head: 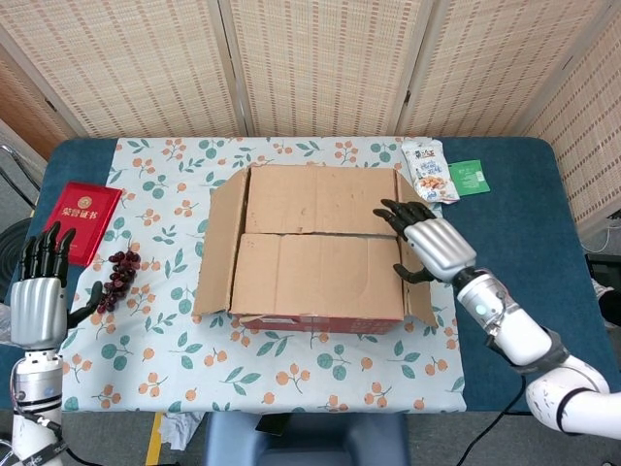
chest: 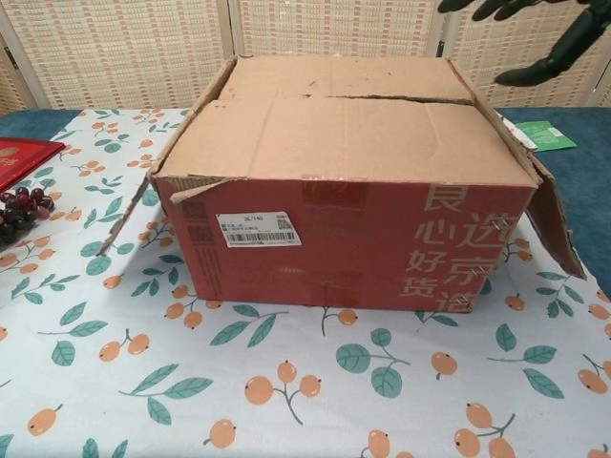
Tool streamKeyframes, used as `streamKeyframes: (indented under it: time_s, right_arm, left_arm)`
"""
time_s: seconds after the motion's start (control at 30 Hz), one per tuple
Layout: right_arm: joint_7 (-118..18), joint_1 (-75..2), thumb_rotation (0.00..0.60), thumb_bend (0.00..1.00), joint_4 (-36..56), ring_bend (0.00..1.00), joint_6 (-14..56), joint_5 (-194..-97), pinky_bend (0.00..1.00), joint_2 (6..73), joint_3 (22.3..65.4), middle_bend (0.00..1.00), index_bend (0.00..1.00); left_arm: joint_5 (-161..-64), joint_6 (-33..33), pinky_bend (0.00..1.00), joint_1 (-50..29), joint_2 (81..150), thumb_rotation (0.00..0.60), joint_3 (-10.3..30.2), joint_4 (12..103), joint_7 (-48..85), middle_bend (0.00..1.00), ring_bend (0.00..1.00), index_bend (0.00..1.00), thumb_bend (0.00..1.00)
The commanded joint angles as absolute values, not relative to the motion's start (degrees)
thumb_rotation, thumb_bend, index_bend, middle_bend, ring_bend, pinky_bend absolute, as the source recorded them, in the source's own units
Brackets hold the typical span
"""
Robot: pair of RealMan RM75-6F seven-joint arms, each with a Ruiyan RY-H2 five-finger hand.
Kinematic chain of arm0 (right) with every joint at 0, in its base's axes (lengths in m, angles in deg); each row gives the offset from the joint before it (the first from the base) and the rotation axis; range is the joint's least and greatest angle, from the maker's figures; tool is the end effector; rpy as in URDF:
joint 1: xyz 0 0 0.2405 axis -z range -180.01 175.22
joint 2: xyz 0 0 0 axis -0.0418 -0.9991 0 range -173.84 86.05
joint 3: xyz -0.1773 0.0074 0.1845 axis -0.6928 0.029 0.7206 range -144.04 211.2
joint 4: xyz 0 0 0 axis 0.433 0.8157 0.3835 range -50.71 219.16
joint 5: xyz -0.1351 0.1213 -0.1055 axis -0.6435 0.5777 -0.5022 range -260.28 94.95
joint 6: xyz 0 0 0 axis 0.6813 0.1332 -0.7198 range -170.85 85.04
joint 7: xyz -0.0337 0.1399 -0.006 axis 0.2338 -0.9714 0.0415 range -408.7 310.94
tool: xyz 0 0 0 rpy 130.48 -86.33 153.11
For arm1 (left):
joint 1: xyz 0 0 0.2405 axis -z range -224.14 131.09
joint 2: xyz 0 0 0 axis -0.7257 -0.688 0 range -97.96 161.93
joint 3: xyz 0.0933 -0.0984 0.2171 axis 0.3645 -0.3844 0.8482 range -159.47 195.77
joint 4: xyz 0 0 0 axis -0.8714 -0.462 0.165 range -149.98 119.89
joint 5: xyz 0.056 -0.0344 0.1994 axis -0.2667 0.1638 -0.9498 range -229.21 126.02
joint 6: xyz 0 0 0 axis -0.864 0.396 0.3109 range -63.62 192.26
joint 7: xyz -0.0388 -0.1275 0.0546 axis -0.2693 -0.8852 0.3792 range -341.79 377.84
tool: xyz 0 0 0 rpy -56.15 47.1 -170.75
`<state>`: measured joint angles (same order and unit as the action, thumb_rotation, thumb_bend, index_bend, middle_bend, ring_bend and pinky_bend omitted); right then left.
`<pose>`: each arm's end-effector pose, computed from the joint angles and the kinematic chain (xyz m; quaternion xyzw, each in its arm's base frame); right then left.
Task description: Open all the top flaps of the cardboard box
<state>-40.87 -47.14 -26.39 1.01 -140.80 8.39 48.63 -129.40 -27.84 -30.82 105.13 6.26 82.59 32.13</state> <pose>-0.1161 -0.3446 0.1386 0.7423 -0.4099 0.3650 0.3844 -0.2381 0.2542 0.1497 -0.5208 -0.3115 -0.4894 0.6263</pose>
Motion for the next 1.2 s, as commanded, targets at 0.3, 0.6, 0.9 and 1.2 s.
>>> streamKeyframes:
  time_s: [0.3, 0.6, 0.9, 1.2]
  right_arm:
    - [-31.4, -54.8, 0.600, 0.43, -21.4, 0.00, 0.5, -130.1, 0.00, 15.7, 46.2, 0.00, 0.00]
    - [-26.2, -59.3, 0.600, 0.43, -15.4, 0.00, 1.5, -125.0, 0.00, 19.9, 44.5, 0.00, 0.00]
    - [-25.0, -63.2, 0.600, 0.43, -9.9, 0.00, -1.7, -119.9, 0.00, 22.9, 43.7, 0.00, 0.00]
    - [-23.2, -66.2, 0.600, 0.43, -5.0, 0.00, -1.9, -118.5, 0.00, 26.2, 42.5, 0.00, 0.00]
  left_arm:
    - [-127.9, -25.2, 0.00, -31.5, 102.4, 0.600, 5.6, 83.1, 29.0, 0.00, 0.00, 0.00, 0.41]
    - [-127.5, -24.8, 0.00, -31.8, 101.4, 0.600, 4.5, 81.7, 26.6, 0.00, 0.00, 0.00, 0.41]
    - [-126.7, -24.7, 0.00, -32.0, 100.7, 0.600, 3.5, 81.3, 25.6, 0.00, 0.00, 0.00, 0.41]
    - [-126.3, -24.9, 0.00, -32.3, 100.5, 0.600, 3.1, 80.9, 25.6, 0.00, 0.00, 0.00, 0.41]
